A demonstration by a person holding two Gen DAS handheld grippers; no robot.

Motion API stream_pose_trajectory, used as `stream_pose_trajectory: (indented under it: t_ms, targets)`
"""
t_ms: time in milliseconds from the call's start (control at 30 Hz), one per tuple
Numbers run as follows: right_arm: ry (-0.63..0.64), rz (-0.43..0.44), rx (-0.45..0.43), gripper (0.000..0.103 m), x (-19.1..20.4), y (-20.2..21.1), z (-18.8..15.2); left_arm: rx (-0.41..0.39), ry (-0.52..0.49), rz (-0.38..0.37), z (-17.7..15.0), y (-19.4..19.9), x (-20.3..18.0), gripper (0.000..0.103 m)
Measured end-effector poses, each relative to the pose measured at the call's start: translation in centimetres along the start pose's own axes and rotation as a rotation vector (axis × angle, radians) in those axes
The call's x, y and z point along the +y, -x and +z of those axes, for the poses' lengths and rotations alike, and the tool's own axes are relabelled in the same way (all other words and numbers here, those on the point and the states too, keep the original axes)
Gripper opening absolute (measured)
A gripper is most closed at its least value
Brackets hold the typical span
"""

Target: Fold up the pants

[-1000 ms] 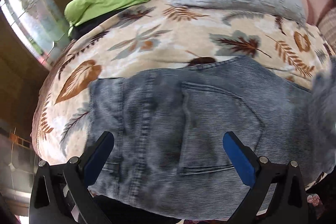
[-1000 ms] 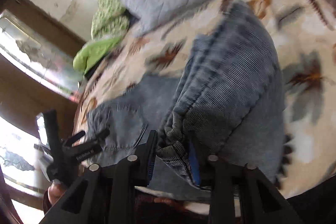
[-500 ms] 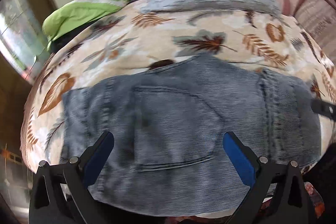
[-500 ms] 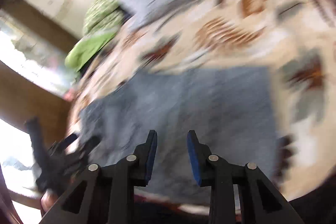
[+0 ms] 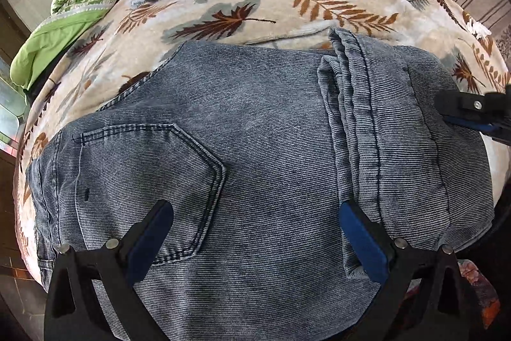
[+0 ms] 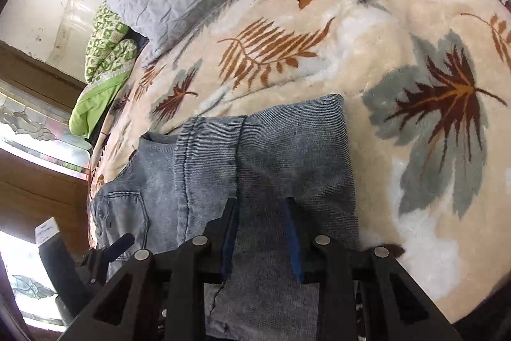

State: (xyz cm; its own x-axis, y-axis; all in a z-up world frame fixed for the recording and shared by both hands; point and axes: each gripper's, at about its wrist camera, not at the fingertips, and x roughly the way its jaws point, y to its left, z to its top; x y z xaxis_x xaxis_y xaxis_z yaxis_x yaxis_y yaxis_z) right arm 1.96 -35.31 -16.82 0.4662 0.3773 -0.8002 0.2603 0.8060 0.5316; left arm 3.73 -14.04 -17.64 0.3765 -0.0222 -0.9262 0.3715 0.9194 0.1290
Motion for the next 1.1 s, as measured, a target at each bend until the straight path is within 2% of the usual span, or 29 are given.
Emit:
stream_pose_trajectory:
  t_ms: [133, 200, 300, 333, 367, 467, 533, 633, 800, 833, 900, 933, 967, 1033, 1100]
  targets:
    - [0.015, 0.048, 0.004, 0.032, 0.2, 2.0, -1.4, -0.027, -0.007, -0.027, -0.3, 1.1, -0.1, 0.102]
    - [0.039, 0.038, 0.019, 0.032, 0.9, 1.9, -2.4, -0.038, -0.015, -0.036, -0.3, 1.4, -0.3, 0.097]
    - [0.065, 0.013, 0.050, 0.032, 0.9, 1.7, -3.9, -0.034, -0.023, -0.078, -0.2, 1.1, -0.7, 0.079]
    - [0.060, 0.010, 0.057, 0.032, 0.5, 1.5, -4.3, -0.024, -0.026, -0.101, -0.2, 0.8, -0.9, 0.068]
    - [0.042, 0.016, 0.062, 0.032, 0.0, 1.3, -4.5, -0.022, -0.025, -0.117, -0.2, 0.8, -0.9, 0.064]
    - [-0.021, 0.064, 0.071, 0.032, -1.3, 1.2, -4.8, -0.034, -0.045, -0.170, -0.2, 1.2, -1.3, 0.038]
    - [-0.025, 0.075, 0.072, 0.032, -1.6, 1.3, -4.9, -0.034, -0.045, -0.190, -0.3, 1.1, -1.3, 0.031]
    - [-0.017, 0.084, 0.067, 0.032, -1.6, 1.6, -5.2, -0.019, -0.030, -0.244, -0.7, 1.0, -0.9, 0.009]
    - [0.015, 0.091, 0.048, 0.032, -2.0, 3.2, -5.7, 0.000, 0.011, -0.282, -1.8, 1.3, 0.4, 0.010]
    - [0.019, 0.093, 0.049, 0.032, -2.2, 3.4, -5.8, -0.004, 0.030, -0.288, -1.8, 1.5, 0.7, 0.012]
    - [0.013, 0.108, 0.053, 0.032, -2.8, 3.4, -6.0, 0.009, 0.062, -0.310, -1.5, 1.6, 1.0, 0.043]
    - [-0.002, 0.116, 0.058, 0.032, -3.1, 3.2, -6.1, 0.015, 0.074, -0.318, -1.3, 1.6, 1.0, 0.066]
    - [-0.014, 0.121, 0.061, 0.032, -3.4, 3.0, -6.2, 0.007, 0.081, -0.300, -1.2, 1.8, 1.0, 0.074]
    - [-0.021, 0.119, 0.065, 0.032, -3.5, 2.7, -6.3, -0.003, 0.072, -0.296, -0.8, 1.8, 0.8, 0.077]
    - [-0.003, 0.115, 0.061, 0.032, -3.3, 2.6, -6.3, 0.026, 0.090, -0.316, -0.5, 1.1, 0.7, 0.077]
